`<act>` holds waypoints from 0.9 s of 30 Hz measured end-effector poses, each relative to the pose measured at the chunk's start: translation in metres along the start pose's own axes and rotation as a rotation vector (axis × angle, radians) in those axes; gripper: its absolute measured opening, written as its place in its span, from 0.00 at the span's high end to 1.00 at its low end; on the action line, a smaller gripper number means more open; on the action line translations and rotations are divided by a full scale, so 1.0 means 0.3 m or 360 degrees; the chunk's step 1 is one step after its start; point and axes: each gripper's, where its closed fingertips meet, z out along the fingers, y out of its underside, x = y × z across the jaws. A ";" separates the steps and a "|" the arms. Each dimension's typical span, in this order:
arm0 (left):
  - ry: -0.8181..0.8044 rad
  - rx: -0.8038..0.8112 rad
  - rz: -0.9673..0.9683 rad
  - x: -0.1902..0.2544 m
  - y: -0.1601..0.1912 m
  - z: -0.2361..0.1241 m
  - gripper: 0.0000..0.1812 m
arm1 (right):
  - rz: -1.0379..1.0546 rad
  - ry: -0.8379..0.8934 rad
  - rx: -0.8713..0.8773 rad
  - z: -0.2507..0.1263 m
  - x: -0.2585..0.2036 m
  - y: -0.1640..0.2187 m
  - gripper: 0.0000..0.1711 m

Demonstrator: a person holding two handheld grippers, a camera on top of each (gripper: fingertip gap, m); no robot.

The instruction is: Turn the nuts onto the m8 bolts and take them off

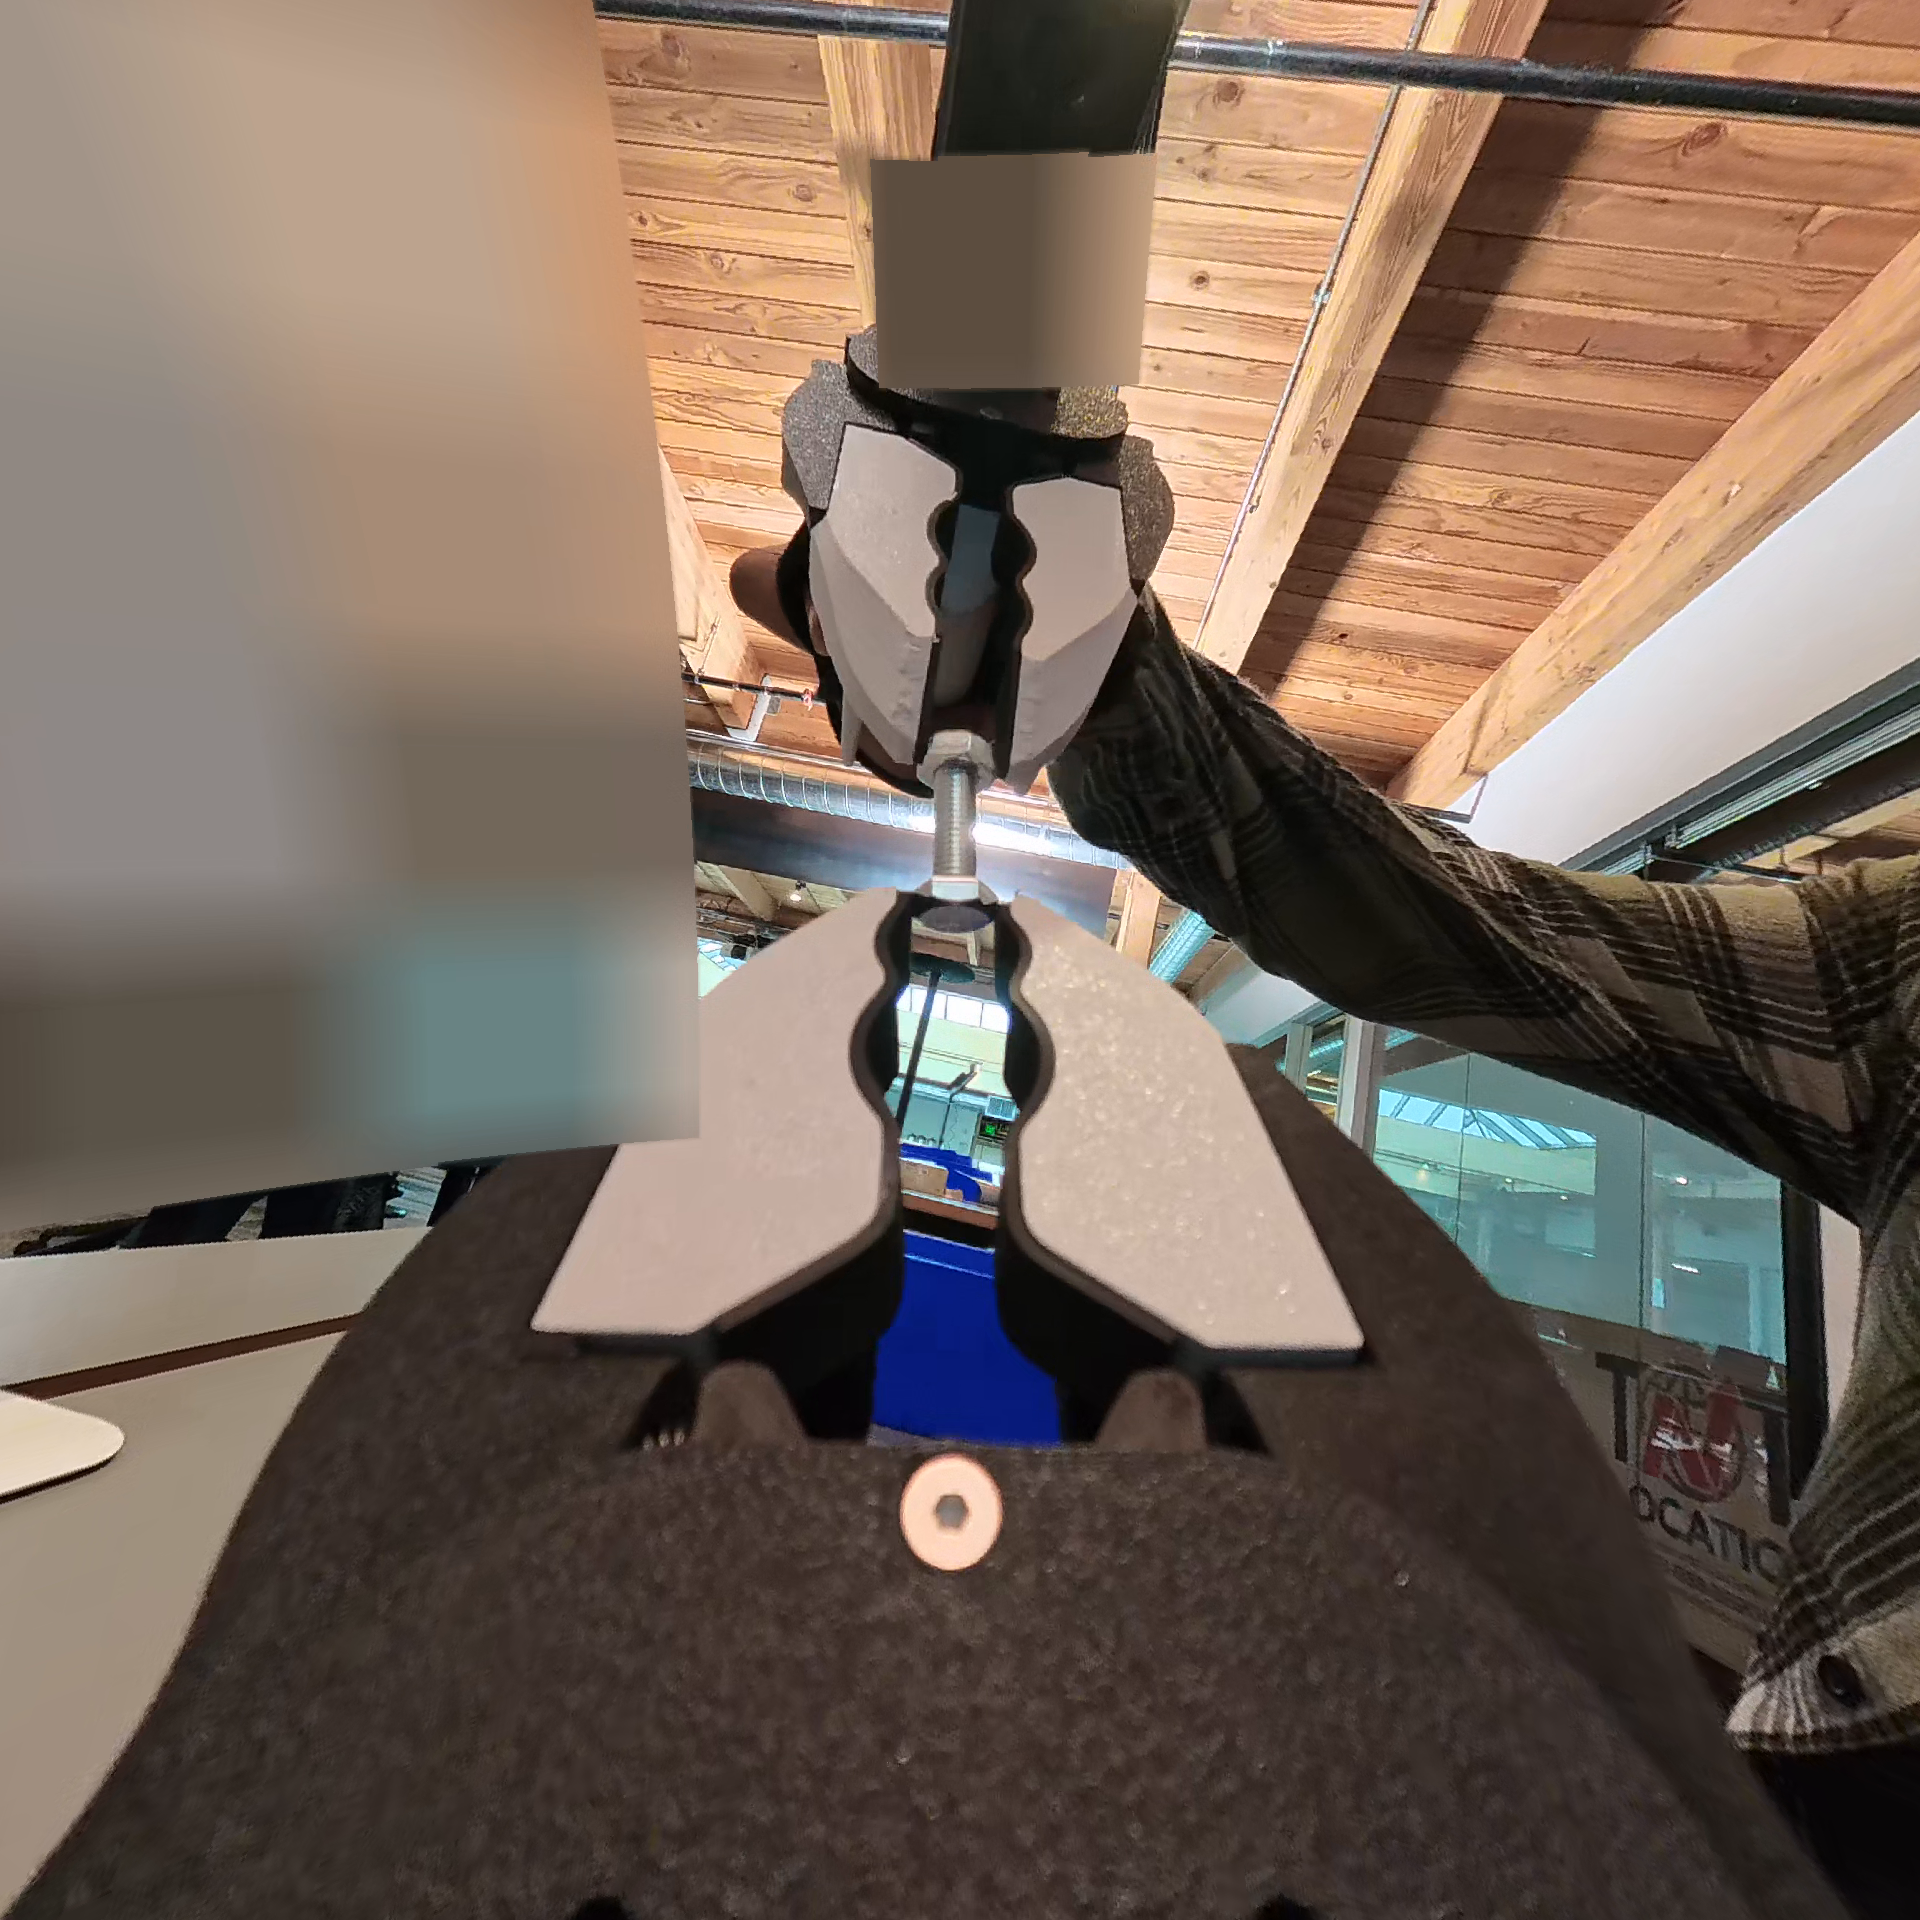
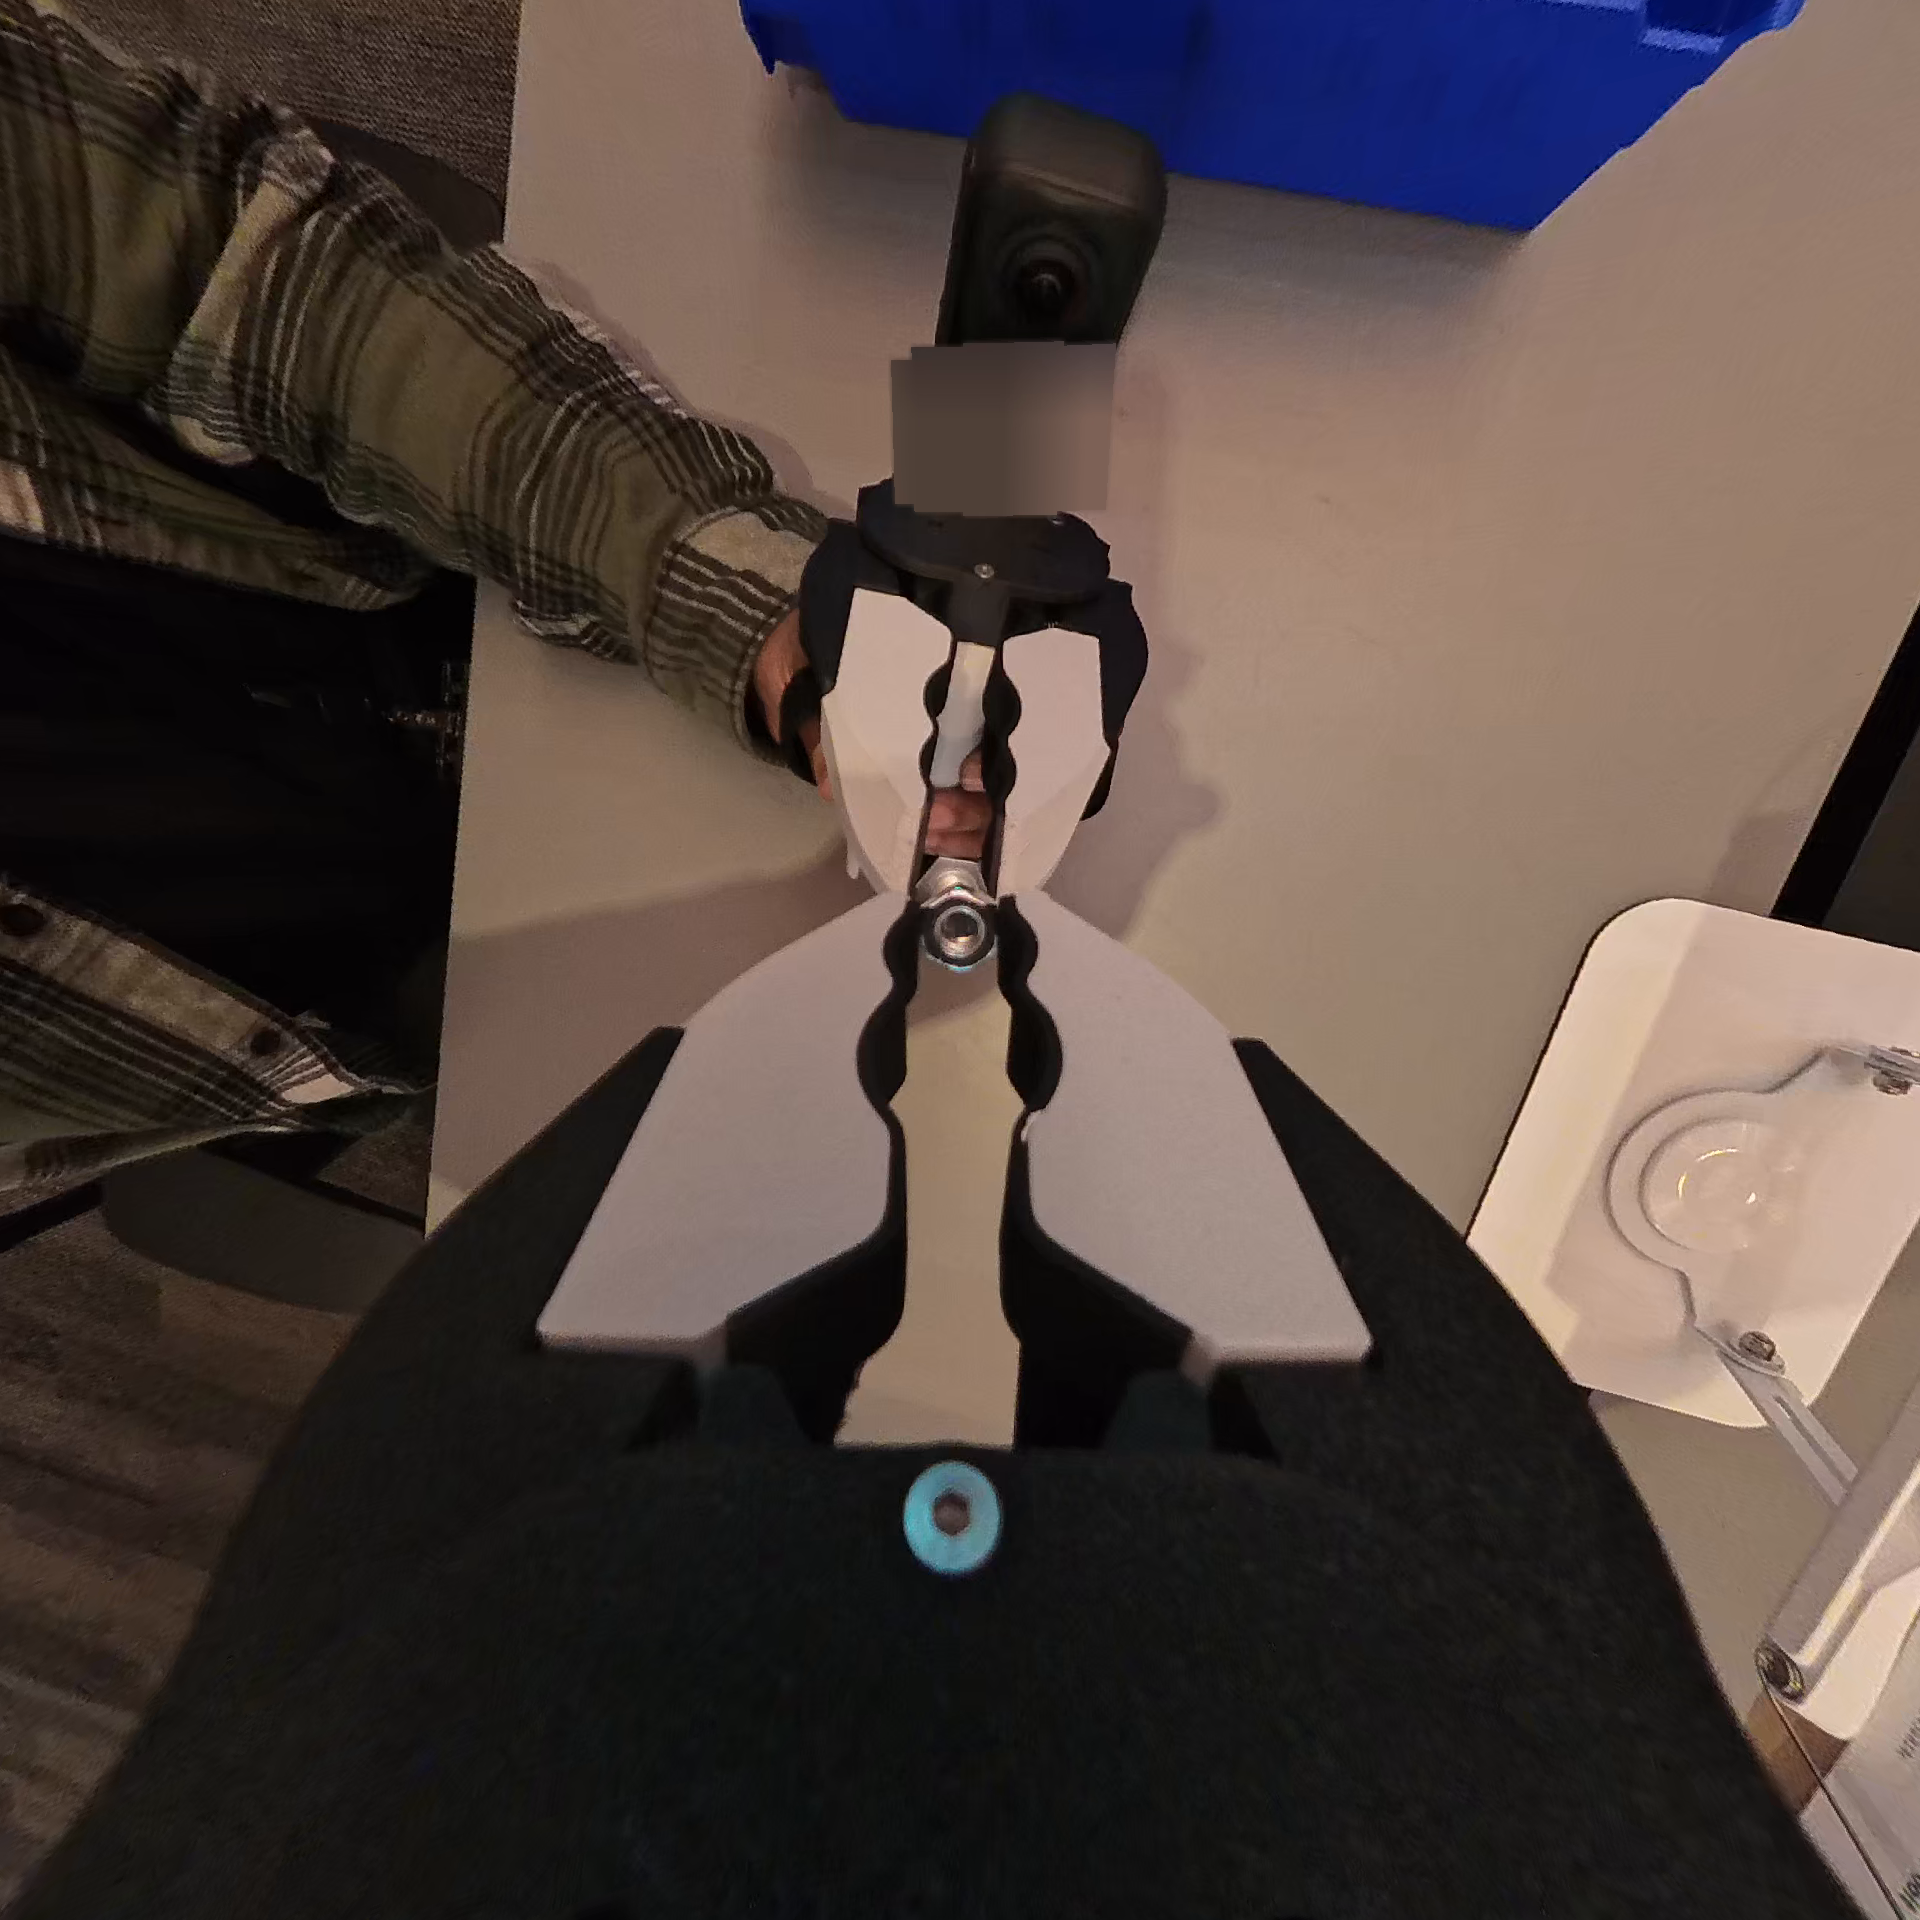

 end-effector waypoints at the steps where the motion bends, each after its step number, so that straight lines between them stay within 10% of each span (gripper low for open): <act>1: -0.0001 -0.0001 0.0003 0.000 -0.001 0.000 0.92 | 0.0004 -0.0002 0.0002 -0.001 0.000 -0.001 0.92; 27: -0.0118 -0.0004 0.0204 -0.001 -0.037 -0.010 0.92 | 0.0550 0.0043 0.0046 -0.003 0.010 -0.041 0.92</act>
